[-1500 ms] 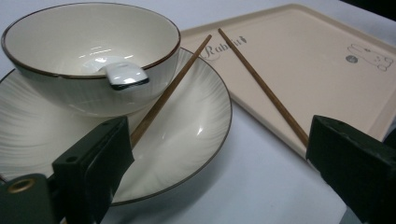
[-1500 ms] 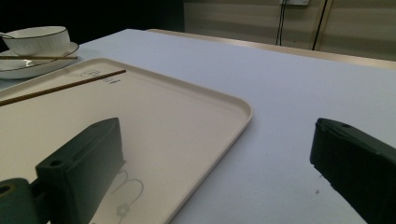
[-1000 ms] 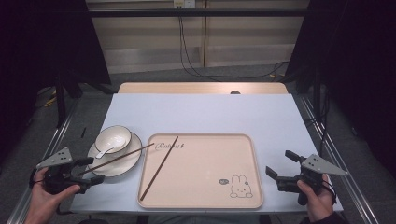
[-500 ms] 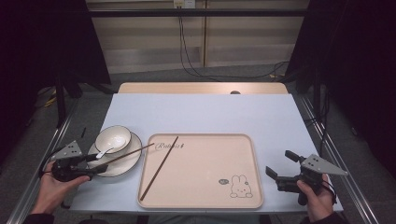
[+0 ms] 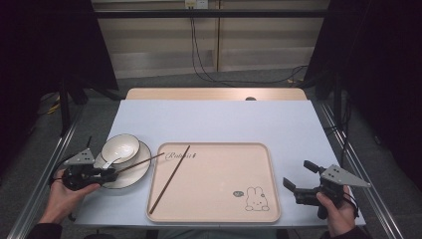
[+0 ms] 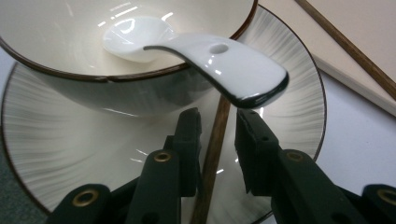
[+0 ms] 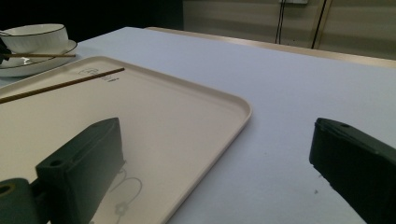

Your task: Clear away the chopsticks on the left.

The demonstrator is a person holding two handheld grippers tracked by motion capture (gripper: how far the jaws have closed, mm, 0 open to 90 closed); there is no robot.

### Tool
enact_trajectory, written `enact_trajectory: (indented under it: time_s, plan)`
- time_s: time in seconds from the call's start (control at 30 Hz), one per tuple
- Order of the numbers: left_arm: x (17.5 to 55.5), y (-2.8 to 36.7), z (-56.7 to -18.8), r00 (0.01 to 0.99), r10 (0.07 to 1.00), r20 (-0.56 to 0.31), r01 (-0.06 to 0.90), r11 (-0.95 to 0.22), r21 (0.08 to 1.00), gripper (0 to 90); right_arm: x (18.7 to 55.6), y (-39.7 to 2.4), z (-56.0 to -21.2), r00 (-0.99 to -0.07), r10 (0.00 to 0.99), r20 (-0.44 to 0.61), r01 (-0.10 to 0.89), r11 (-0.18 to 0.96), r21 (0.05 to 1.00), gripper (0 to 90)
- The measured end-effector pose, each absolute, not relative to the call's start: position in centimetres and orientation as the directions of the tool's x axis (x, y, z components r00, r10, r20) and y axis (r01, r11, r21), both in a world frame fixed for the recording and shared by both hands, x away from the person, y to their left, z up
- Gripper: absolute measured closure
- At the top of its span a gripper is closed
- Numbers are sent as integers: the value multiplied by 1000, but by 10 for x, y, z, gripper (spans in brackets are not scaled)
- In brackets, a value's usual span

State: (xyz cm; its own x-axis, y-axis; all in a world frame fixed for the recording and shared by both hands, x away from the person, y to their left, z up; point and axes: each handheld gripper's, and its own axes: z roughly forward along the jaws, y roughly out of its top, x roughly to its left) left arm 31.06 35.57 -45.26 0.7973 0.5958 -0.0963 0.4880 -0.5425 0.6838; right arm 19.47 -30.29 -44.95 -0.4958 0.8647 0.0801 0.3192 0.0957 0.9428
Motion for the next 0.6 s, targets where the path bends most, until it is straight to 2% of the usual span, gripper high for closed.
enact_trajectory:
  time_s: [0.03, 0.17, 0.6]
  plan:
    - [311, 355, -453, 795, 599, -99, 494, -543, 679, 766, 195, -303, -450, -496, 865, 81, 320, 95, 943, 25]
    - [309, 353, -452, 806, 580, -118, 494, -549, 674, 832, 195, -303, -450, -496, 865, 79, 319, 97, 943, 26]
    - [303, 352, -447, 799, 579, -164, 510, -507, 695, 845, 195, -303, -450, -497, 864, 81, 321, 96, 942, 26]
